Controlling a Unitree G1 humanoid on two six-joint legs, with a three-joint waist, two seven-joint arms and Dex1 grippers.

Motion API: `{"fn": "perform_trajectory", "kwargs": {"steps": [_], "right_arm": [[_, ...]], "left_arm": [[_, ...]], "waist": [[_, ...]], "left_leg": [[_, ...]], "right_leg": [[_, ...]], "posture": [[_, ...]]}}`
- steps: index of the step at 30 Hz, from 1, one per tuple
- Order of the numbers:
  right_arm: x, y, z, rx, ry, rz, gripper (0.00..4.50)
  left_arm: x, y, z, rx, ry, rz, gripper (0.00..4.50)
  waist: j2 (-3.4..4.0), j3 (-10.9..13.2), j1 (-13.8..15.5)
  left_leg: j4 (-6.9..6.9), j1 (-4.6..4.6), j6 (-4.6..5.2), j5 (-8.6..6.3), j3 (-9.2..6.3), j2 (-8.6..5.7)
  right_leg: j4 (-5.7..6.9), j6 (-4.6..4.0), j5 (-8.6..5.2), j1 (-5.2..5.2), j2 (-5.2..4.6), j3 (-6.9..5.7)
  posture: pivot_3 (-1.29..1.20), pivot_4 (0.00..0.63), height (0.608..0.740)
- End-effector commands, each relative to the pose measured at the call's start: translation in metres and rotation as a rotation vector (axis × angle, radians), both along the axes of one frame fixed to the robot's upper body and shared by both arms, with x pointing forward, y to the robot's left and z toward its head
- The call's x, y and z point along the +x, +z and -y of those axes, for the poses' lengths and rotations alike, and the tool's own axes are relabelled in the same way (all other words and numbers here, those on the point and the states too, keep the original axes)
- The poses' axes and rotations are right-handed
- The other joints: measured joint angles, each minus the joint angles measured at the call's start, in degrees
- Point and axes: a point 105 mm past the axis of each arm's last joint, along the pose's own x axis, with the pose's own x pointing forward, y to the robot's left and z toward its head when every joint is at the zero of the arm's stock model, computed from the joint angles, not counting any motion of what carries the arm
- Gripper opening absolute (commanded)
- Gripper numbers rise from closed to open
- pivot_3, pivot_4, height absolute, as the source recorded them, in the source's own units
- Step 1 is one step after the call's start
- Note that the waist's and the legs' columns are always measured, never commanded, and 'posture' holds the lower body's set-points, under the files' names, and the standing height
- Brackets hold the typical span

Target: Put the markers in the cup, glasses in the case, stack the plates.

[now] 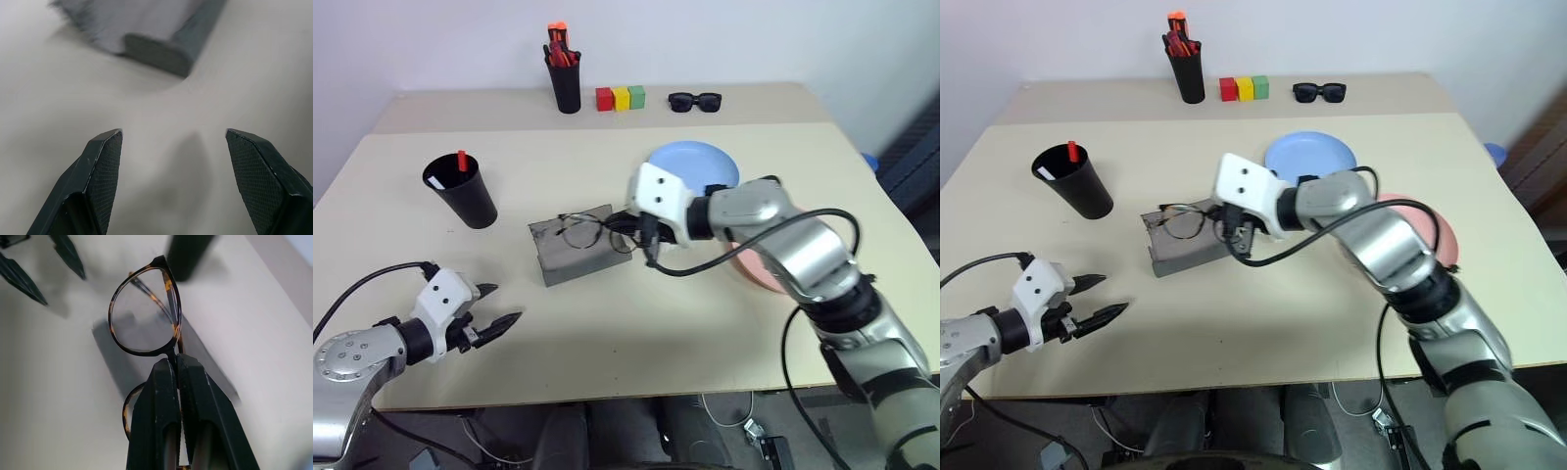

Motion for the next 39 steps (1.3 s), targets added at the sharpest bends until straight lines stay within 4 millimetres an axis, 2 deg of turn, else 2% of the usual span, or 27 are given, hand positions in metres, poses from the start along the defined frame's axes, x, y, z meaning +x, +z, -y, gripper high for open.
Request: {"fn": "perform_trajectory", "kwargs": {"steps": [1, 6, 10, 13, 16, 24, 27, 31, 33, 36, 39], "right_arm": [[0.010, 0.007, -0.035, 0.018, 0.078, 0.074, 0.05], [0.021, -0.013, -0.054, -0.001, 0.115, 0.066, 0.05], [0.033, -0.035, -0.043, -0.070, 0.095, 0.089, 0.05], [0.040, -0.040, -0.028, -0.100, 0.065, 0.093, 0.05], [0.037, -0.046, -0.012, -0.147, 0.077, 0.071, 0.05], [0.034, -0.055, -0.011, -0.155, 0.080, 0.027, 0.05], [0.033, -0.055, -0.011, -0.148, 0.084, 0.012, 0.96], [0.039, -0.036, -0.010, -0.082, 0.044, 0.054, 2.75], [0.040, -0.023, -0.007, -0.038, 0.028, 0.074, 2.75], [0.036, -0.005, 0.003, 0.038, 0.019, 0.103, 2.81], [0.027, -0.005, 0.017, 0.050, 0.022, 0.113, 2.81]], "left_arm": [[-0.006, 0.016, -0.006, -0.040, 0.012, 0.068, 3.45], [-0.012, 0.016, -0.014, -0.034, 0.058, 0.063, 3.45], [-0.016, 0.016, -0.013, -0.033, 0.072, 0.066, 3.45], [-0.018, 0.016, -0.009, -0.034, 0.072, 0.067, 3.45], [-0.016, 0.015, -0.007, -0.033, 0.068, 0.067, 3.45], [-0.002, 0.019, -0.006, -0.016, 0.055, 0.085, 3.45], [0.001, 0.020, -0.005, -0.013, 0.052, 0.092, 3.45], [0.007, 0.023, -0.004, -0.043, 0.065, 0.108, 3.45], [0.012, 0.027, -0.003, -0.075, 0.082, 0.118, 3.45], [0.036, 0.038, -0.005, -0.123, 0.163, 0.161, 2.56], [0.061, 0.052, 0.006, -0.153, 0.182, 0.201, 1.18]], "waist": [[0.01, 0.0, -0.3], [-0.02, 0.0, 0.3], [-0.01, 0.0, 0.2], [-0.01, 0.0, 0.1], [0.00, 0.0, -0.1], [0.01, 0.0, -0.2], [0.01, 0.0, -0.2], [0.01, 0.0, -0.1], [0.02, 0.0, 0.0], [0.02, 0.0, 0.3], [0.00, 0.0, 0.9]], "left_leg": [[0.00, 0.02, 0.00, 0.00, 0.01, 0.00], [-0.04, 0.04, 0.00, 0.00, -0.03, 0.05], [-0.03, 0.04, -0.01, 0.00, 0.00, 0.04], [-0.04, 0.04, -0.01, 0.00, -0.01, 0.04], [-0.04, 0.05, -0.01, 0.00, -0.01, 0.04], [-0.04, 0.11, -0.01, 0.00, -0.01, 0.14], [-0.04, 0.10, -0.01, 0.00, -0.01, 0.14], [-0.04, 0.09, -0.01, 0.00, -0.01, 0.14], [-0.04, 0.09, -0.01, 0.00, -0.01, 0.14], [-0.03, 0.10, -0.01, 0.00, -0.02, 0.14], [-0.02, 0.09, -0.01, 0.00, -0.06, 0.14]], "right_leg": [[0.02, -0.02, 0.02, -0.01, 0.00, 0.00], [0.07, -0.03, 0.03, -0.01, 0.07, -0.02], [0.05, -0.04, 0.03, -0.01, 0.04, -0.02], [0.07, -0.04, 0.03, -0.02, 0.06, -0.02], [0.08, -0.04, 0.03, -0.02, 0.06, -0.02], [0.14, -0.06, 0.05, -0.03, 0.18, 0.00], [0.13, -0.06, 0.05, -0.04, 0.19, 0.00], [0.13, -0.06, 0.05, -0.04, 0.18, 0.00], [0.14, -0.06, 0.05, -0.04, 0.19, -0.01], [0.14, -0.04, 0.06, -0.02, 0.19, -0.01], [0.14, 0.12, 0.15, 0.02, 0.21, -0.02]], "posture": [[0.00, 0.150, 0.740], [0.00, 0.150, 0.740], [0.00, 0.150, 0.740], [0.00, 0.150, 0.740], [0.00, 0.150, 0.740], [0.00, 0.150, 0.740], [0.00, 0.150, 0.740], [0.00, 0.150, 0.740], [0.00, 0.150, 0.740], [0.00, 0.150, 0.740], [0.00, 0.150, 0.740]]}}
